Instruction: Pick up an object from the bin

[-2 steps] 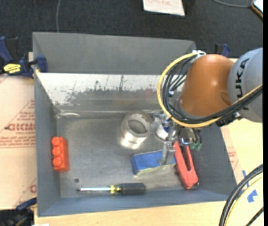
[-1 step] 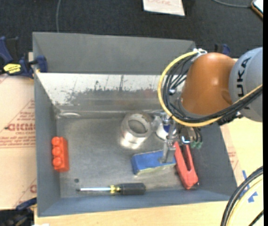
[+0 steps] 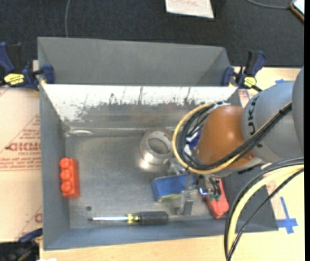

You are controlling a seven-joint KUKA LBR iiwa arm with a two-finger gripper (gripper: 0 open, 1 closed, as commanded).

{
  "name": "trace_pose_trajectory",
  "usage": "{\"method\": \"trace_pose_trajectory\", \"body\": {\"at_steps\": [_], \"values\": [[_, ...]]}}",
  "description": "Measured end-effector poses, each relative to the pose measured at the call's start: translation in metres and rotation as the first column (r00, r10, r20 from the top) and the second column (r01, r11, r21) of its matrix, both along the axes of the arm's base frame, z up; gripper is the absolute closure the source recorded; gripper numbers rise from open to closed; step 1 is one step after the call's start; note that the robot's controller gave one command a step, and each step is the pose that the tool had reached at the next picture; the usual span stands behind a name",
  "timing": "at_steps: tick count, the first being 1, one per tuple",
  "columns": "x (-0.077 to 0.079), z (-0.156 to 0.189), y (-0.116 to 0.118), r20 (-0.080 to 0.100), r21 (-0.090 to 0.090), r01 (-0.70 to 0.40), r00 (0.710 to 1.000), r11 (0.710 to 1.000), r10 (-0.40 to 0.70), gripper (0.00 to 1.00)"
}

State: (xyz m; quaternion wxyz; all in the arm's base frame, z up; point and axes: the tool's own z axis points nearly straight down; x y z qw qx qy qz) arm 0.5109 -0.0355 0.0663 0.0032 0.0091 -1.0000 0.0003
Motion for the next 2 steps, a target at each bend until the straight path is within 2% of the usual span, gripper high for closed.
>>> {"method": "trace_pose_trajectory", "body": {"at_steps": [1,2], "values": [[-0.006,0.095,0.019,0.026,0.001,0.019,0.999,1.000,-0.019,0.00],[-0.009,0.038,-0.003,-0.003,0.000,0.063,0.998,0.998,-0.063,0.00]]}}
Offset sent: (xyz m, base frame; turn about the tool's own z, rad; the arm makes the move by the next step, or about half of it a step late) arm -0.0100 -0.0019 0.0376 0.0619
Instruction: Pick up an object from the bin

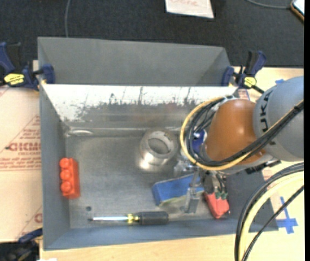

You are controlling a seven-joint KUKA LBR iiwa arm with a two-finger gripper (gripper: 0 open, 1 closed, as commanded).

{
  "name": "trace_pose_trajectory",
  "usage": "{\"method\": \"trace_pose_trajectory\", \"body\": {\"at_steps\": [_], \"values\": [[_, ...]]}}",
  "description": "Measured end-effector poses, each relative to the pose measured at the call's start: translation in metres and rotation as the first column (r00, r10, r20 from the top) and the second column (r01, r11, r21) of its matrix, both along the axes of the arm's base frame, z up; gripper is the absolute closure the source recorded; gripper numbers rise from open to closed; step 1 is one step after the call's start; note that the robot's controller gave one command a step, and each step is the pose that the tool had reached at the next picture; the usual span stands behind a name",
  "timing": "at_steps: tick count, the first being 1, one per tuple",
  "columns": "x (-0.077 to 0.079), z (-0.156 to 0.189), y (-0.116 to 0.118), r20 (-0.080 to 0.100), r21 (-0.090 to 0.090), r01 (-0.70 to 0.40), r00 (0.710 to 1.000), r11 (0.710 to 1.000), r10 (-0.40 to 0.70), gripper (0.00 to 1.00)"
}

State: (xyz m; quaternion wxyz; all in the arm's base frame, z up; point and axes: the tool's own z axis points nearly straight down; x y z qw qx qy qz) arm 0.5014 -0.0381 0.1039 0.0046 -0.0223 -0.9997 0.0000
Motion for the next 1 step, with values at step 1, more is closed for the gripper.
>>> {"method": "trace_pose_trajectory", "body": {"at_steps": [1], "values": [[0.0076,-0.0337,0.0038,0.030,-0.001,-0.030,0.999,1.000,0.031,0.00]]}}
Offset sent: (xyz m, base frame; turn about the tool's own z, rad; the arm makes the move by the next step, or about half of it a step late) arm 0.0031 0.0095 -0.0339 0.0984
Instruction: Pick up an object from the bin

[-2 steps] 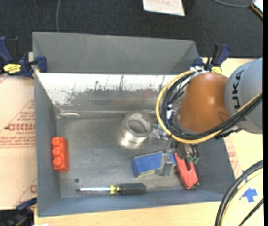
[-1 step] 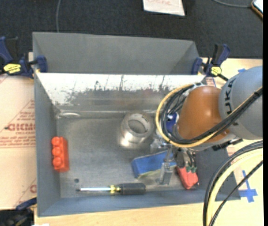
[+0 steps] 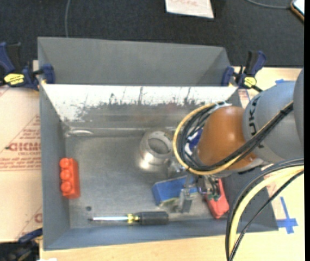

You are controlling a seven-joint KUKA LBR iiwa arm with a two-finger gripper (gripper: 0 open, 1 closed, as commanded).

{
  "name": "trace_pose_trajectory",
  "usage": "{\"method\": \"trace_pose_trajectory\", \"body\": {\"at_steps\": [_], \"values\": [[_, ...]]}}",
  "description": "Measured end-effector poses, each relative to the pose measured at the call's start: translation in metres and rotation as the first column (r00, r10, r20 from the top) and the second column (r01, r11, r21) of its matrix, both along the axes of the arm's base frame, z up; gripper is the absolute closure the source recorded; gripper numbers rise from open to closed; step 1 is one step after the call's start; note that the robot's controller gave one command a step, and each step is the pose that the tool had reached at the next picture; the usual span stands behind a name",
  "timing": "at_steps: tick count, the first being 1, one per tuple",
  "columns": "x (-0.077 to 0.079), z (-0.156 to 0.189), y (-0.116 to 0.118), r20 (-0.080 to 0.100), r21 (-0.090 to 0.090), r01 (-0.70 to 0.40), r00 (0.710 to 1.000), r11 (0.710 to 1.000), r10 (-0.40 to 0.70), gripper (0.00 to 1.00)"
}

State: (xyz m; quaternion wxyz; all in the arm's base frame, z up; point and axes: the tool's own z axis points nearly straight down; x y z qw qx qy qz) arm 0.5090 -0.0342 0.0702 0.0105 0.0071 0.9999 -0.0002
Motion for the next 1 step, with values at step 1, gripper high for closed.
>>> {"method": "trace_pose_trajectory", "body": {"at_steps": [1], "values": [[-0.0022,0.0012,0.0046,-0.006,0.001,0.126,0.992,0.992,-0.126,1.00]]}}
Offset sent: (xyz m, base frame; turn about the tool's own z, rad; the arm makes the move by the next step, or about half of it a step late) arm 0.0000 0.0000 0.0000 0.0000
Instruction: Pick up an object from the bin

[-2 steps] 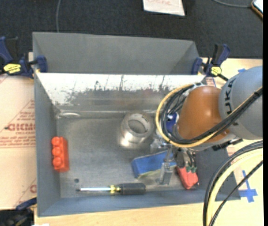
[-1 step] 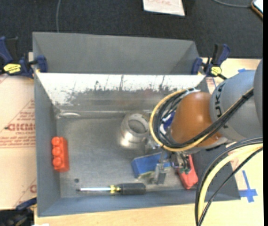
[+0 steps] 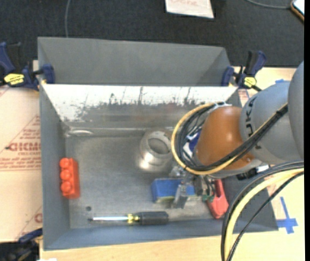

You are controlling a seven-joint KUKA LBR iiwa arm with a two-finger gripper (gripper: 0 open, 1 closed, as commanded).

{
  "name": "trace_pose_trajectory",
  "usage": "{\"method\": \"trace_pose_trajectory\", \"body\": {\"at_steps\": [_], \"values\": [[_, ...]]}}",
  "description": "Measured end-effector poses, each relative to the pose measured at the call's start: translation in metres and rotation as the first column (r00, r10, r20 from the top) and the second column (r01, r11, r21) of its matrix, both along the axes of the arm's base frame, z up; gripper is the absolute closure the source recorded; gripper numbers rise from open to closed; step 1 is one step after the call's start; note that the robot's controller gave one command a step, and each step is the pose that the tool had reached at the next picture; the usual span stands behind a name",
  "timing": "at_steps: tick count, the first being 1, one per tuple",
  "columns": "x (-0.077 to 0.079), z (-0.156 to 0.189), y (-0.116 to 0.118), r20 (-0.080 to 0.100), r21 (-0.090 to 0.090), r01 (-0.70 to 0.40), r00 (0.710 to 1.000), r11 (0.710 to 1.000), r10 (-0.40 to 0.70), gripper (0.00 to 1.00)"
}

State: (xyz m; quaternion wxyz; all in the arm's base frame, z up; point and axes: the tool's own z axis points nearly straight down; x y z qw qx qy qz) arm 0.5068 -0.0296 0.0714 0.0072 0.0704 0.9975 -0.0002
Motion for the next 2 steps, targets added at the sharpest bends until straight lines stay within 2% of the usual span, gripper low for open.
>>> {"method": "trace_pose_trajectory", "body": {"at_steps": [1,2], "values": [[0.000,0.000,0.000,0.000,0.000,0.000,1.000,1.000,0.000,1.00],[-0.004,0.031,0.000,-0.015,0.002,-0.002,1.000,1.000,0.002,1.00]]}}
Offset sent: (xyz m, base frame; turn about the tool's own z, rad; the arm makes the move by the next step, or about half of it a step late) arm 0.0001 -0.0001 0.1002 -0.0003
